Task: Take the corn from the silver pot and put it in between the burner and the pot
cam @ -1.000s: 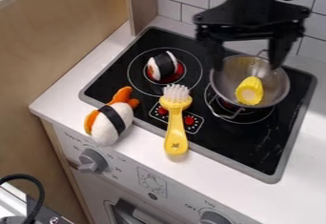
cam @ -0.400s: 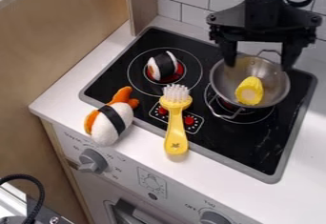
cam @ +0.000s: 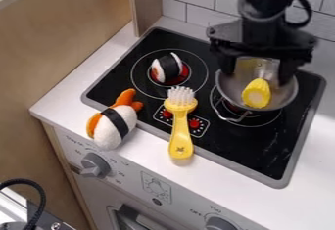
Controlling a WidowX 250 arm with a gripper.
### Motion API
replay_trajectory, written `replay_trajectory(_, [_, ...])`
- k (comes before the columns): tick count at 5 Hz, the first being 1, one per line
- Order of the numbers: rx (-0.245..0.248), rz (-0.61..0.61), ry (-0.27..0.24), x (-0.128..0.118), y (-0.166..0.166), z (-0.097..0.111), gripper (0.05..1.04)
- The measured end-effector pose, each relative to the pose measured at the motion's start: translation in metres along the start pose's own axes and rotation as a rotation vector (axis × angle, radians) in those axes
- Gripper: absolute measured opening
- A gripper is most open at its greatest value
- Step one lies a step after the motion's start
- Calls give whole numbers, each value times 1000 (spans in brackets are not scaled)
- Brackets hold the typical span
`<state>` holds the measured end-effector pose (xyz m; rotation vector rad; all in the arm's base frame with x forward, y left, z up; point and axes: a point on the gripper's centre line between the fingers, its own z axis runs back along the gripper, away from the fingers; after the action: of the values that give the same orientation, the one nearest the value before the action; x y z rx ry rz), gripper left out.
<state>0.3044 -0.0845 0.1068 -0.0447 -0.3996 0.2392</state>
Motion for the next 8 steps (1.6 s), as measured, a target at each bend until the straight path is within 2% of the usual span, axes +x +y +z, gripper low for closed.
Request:
replay_trajectory(1, [19,-28,-8,-1,9,-5,1001])
replay_trajectory(3, [96,-19,-28,5,8,-16,1001])
replay_trajectory(5, [122,-8,-50,7,3,-27,1001])
replay_trajectory(8, [154,25,-56,7,-10,-27,1001])
